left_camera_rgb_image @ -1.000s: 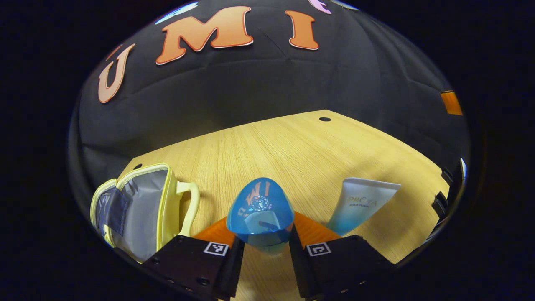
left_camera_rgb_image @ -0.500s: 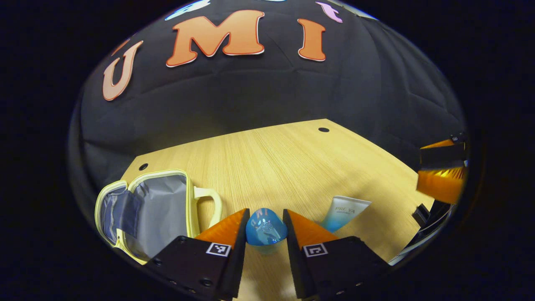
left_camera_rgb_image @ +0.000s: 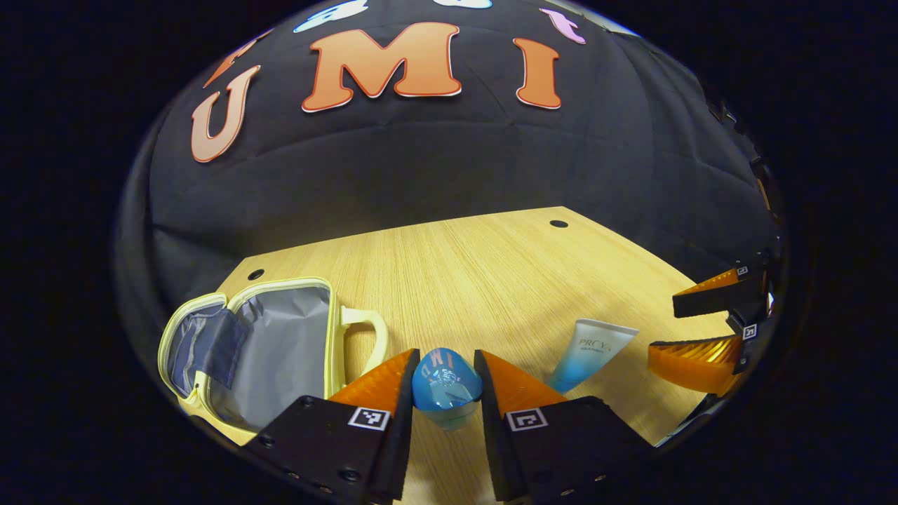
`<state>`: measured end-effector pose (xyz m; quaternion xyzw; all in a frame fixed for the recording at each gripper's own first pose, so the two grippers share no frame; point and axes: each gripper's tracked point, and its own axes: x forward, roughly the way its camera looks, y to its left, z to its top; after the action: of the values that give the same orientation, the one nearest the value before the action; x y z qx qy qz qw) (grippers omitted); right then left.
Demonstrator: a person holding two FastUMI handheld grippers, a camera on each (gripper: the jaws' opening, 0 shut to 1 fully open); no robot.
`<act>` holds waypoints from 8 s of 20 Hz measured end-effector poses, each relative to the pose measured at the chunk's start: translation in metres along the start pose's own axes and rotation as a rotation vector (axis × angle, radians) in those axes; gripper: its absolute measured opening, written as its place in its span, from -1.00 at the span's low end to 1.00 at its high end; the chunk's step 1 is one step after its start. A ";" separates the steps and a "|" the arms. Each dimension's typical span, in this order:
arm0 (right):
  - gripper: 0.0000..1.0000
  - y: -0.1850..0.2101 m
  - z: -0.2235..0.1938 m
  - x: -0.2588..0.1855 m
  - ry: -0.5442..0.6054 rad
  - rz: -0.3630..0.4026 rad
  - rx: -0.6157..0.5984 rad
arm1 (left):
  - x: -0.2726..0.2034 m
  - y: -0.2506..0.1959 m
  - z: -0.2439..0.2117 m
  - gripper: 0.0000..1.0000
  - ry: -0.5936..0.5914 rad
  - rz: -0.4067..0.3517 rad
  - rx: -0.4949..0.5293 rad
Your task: First open the suitcase, pack the skin care products into it, and then close the suitcase.
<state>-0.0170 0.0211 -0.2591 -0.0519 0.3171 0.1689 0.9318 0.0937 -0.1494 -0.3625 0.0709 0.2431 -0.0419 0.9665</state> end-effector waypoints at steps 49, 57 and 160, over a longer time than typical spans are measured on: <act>-0.34 0.098 0.011 0.027 0.087 0.083 0.282 | -0.006 0.266 -0.019 -0.08 0.585 -0.089 -0.075; -0.34 0.105 0.006 0.014 0.101 0.056 0.290 | 0.061 0.274 0.004 -0.07 0.493 -0.048 0.021; 0.92 0.171 0.161 0.033 -0.007 0.299 0.403 | -0.129 0.418 0.165 -0.85 -0.038 0.212 -0.381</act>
<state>0.0403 0.2240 -0.1493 0.1832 0.3452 0.2382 0.8891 0.1050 0.2432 -0.1088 -0.0885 0.2193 0.1054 0.9659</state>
